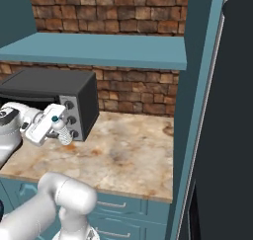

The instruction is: Take the bottled waters from the counter and place them in the freezer to freeze. Close the freezer door after placing the bottles.

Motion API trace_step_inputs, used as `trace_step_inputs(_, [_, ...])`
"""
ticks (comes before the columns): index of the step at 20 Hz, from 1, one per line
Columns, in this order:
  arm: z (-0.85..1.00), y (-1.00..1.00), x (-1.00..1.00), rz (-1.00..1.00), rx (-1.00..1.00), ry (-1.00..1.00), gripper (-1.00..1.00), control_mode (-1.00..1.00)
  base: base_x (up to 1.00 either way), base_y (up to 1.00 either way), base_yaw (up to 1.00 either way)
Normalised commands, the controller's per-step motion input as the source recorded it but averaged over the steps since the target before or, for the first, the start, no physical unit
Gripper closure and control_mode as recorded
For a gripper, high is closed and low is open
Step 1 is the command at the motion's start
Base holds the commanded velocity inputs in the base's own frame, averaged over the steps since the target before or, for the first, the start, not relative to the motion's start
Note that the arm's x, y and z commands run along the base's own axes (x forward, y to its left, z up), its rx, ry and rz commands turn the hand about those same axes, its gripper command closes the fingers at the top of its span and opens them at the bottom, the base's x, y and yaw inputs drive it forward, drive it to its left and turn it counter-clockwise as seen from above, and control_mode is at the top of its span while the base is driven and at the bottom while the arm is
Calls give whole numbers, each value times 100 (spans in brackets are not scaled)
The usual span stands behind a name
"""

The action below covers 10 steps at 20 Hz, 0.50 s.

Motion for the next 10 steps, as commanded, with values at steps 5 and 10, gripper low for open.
trace_step_inputs(5, [88, -26, -73, 0, 12, 3, 100, -100, 0, 0, 0])
trace_step_inputs(10, [19, -27, -25, -11, 4, 16, 100, -100, 0, 0, 0])
